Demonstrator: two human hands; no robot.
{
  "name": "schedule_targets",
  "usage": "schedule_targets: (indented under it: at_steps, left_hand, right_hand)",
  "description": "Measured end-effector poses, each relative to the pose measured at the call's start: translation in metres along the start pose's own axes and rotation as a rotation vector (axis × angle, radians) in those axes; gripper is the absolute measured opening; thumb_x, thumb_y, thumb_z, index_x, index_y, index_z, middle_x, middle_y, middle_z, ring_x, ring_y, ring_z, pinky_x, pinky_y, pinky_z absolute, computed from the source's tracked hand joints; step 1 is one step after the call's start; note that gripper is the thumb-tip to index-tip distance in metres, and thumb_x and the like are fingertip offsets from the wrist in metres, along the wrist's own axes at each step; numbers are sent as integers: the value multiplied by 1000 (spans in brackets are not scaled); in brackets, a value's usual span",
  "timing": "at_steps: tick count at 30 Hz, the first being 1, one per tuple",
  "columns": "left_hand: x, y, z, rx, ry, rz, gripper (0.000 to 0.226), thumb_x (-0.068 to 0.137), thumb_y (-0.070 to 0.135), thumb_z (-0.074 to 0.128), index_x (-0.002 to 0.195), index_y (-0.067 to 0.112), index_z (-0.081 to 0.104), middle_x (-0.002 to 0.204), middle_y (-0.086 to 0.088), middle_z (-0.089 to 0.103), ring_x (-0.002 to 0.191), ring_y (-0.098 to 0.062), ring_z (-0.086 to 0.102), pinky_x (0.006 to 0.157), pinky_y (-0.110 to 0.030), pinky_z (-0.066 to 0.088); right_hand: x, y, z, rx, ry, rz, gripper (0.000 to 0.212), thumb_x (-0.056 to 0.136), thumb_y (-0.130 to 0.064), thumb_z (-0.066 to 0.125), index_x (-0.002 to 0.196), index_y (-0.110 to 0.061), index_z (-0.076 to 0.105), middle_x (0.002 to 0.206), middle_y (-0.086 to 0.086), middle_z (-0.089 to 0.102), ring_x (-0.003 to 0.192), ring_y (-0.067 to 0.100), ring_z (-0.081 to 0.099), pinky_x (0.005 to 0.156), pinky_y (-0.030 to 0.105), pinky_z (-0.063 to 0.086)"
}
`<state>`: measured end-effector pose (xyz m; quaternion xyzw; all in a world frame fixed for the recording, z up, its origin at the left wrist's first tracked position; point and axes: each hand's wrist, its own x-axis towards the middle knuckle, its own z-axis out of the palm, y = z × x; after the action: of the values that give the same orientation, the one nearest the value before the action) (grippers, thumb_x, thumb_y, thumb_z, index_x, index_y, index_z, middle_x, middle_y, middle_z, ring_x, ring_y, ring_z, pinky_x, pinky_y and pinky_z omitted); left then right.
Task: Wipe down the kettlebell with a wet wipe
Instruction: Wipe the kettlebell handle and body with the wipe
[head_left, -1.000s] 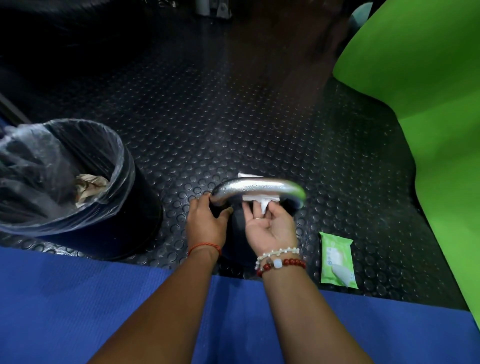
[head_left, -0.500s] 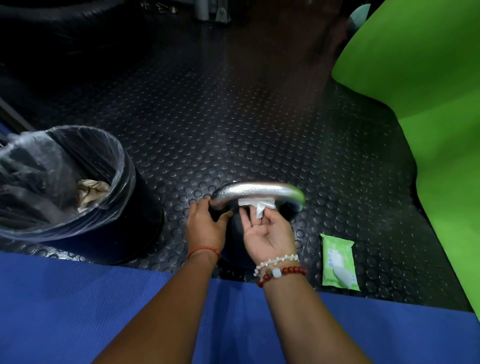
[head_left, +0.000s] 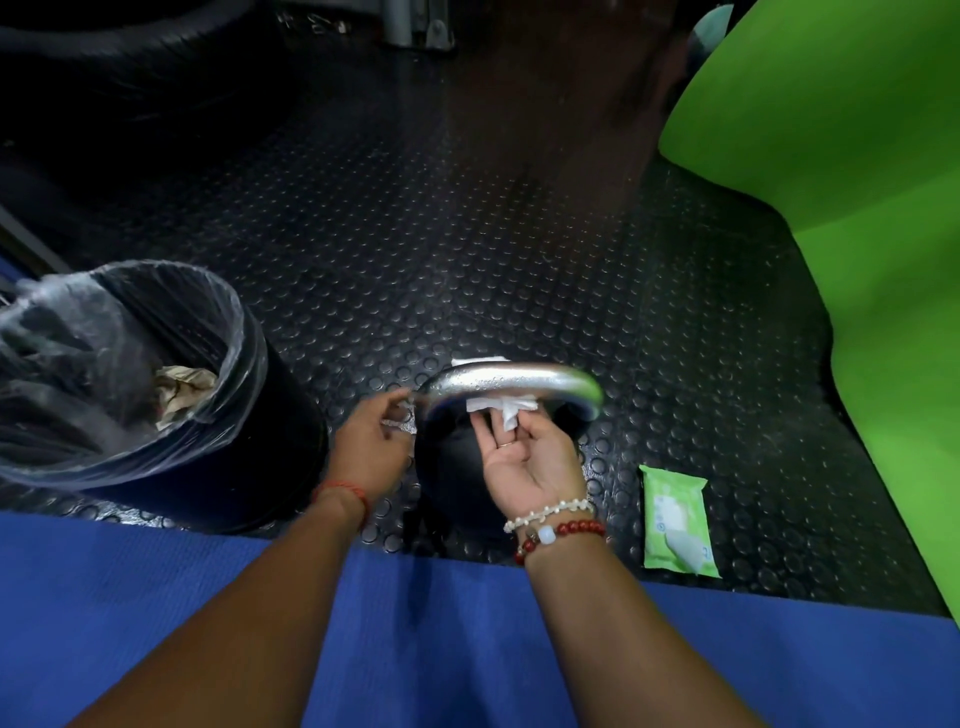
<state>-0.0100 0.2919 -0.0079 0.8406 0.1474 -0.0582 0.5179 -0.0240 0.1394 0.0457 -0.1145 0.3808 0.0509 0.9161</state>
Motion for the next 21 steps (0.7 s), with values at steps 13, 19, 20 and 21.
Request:
schedule_targets:
  at_steps: [13, 19, 20, 21]
  left_hand:
    - [58, 134, -5, 429, -569, 151, 30, 91, 8, 49, 100, 24, 72, 98, 6, 69, 85, -6, 59, 80, -22, 44]
    - [54, 149, -2, 546, -648, 157, 33, 87, 5, 48, 86, 26, 73, 70, 14, 64, 60, 0, 52, 57, -19, 39]
    - [55, 150, -3, 552, -654, 151, 33, 87, 6, 48, 83, 26, 73, 68, 15, 64, 59, -1, 52, 57, -20, 39]
    - [55, 151, -3, 552, -659, 143, 34, 86, 5, 48, 80, 27, 73, 67, 15, 64, 59, -3, 51, 57, -22, 40]
  right_hand:
    - [6, -10, -8, -161, -41, 19, 28, 93, 3, 39, 96, -15, 60, 105, 5, 66, 94, 19, 64, 99, 50, 40]
    - [5, -16, -12, -167, -50, 42, 33, 93, 5, 36, 108, -12, 60, 99, 7, 70, 89, 20, 67, 96, 51, 41]
    - [4, -17, -12, -159, -49, 44, 34, 93, 6, 35, 110, -11, 59, 98, 8, 70, 88, 20, 67, 97, 52, 40]
    - [4, -17, -12, -149, -50, 48, 36, 93, 6, 33, 111, -11, 59, 98, 9, 69, 89, 20, 67, 99, 53, 38]
